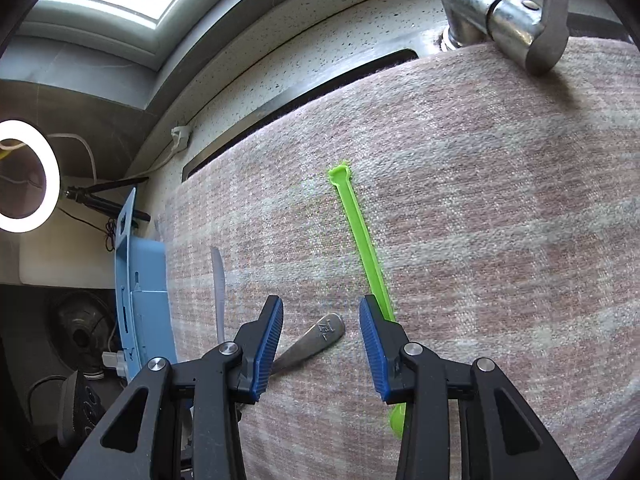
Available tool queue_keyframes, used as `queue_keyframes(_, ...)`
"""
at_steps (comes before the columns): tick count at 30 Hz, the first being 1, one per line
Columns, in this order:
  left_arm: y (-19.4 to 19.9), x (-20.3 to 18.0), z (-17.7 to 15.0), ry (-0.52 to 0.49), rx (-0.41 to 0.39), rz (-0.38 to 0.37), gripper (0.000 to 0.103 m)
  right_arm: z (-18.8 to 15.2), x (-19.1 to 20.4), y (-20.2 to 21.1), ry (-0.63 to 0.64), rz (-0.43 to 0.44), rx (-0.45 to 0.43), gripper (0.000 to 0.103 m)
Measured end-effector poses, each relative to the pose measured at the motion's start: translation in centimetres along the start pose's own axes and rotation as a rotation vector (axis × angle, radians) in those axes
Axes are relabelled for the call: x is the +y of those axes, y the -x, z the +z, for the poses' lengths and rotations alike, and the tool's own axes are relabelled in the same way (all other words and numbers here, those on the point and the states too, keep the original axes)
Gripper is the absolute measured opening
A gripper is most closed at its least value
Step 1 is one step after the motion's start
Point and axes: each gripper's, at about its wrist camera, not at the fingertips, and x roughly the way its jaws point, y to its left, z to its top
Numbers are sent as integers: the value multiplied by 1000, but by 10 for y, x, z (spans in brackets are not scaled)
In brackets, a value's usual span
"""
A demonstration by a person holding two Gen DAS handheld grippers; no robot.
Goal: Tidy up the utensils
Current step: 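Lower the left tool onto the steel fork's tines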
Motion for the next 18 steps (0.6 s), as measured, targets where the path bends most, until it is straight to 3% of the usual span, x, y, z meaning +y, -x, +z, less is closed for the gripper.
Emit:
queue_keyframes(6,2,-8,-16,30,-8,-42,42,-15,7,2,31,43,36,36)
queue_keyframes(12,17,-10,-27,32,-27,-33,42,-40,21,-21,55,103,141,36)
queue_keyframes(18,23,-9,-40,23,-19,-28,42,-52,35,-35,78,104,143,35)
